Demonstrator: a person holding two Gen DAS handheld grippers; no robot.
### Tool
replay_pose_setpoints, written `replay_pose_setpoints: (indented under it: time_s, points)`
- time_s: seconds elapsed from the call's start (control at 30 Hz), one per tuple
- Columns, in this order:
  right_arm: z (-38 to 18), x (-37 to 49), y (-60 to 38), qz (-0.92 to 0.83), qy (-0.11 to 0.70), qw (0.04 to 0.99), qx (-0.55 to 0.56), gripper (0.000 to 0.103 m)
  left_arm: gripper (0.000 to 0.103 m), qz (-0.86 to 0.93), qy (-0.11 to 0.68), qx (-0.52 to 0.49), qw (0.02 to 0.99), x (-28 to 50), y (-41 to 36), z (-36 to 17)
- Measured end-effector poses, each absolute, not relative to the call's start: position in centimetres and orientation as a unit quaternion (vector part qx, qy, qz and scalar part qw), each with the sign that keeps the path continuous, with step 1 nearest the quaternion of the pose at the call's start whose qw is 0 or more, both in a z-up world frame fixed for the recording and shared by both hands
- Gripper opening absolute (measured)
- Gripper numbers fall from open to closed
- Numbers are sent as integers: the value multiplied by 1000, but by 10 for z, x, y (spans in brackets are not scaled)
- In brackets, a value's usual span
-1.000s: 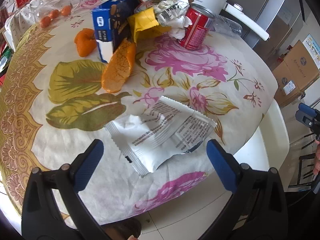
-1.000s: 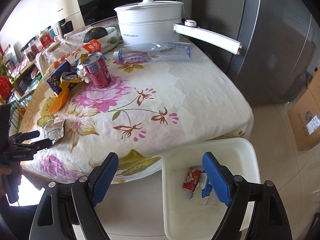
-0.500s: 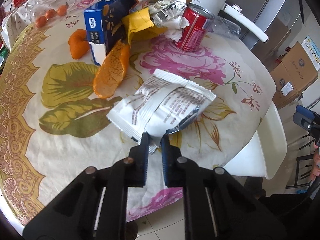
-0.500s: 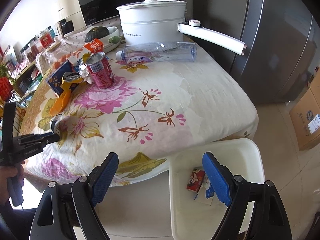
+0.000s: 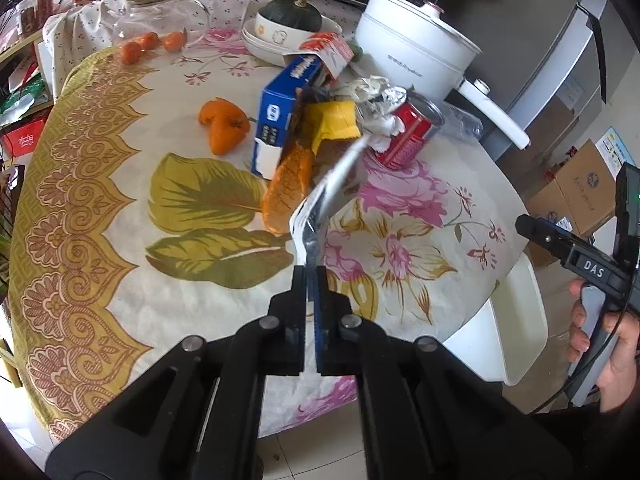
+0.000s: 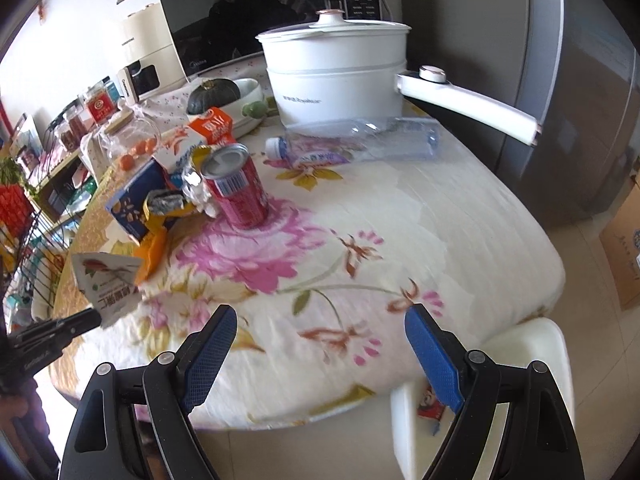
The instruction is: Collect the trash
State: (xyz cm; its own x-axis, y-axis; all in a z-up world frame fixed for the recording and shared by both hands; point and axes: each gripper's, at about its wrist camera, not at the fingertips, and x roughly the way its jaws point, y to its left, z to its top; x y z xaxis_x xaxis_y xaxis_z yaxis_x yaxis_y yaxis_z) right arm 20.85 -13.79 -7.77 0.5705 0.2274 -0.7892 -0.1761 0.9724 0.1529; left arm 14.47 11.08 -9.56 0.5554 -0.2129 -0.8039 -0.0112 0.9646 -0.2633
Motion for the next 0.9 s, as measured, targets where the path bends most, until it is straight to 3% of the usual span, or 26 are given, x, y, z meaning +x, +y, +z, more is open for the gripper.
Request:
replay_pose_setpoints:
  time_s: [0.37,0.4,0.43,0.47,0.53,0.63,0.9]
  points:
    - [-89,263,-78,139,402,904,47,87,5,-44,473,-168,864,147,148,-97]
    - [-89,267,-76,139,398,905,49,87,11,-39,475,-168,863,148,152,-99]
    - [-88,270,-75,138,395,907,52,87,33,-36,473,-169,864,148,155,-100]
    - [-88,274,-74,139,390,909,55,87,66,-29,469,-172,866,148,158,-101]
    - [-87,279,-71,139,383,911,57,86,83,-17,463,-179,868,147,164,-102]
    - [-87,286,-63,146,374,914,55,85,83,-18,472,-184,862,152,163,-107]
    - [-93,307,-49,148,367,917,40,65,83,-14,497,-173,850,163,152,-122]
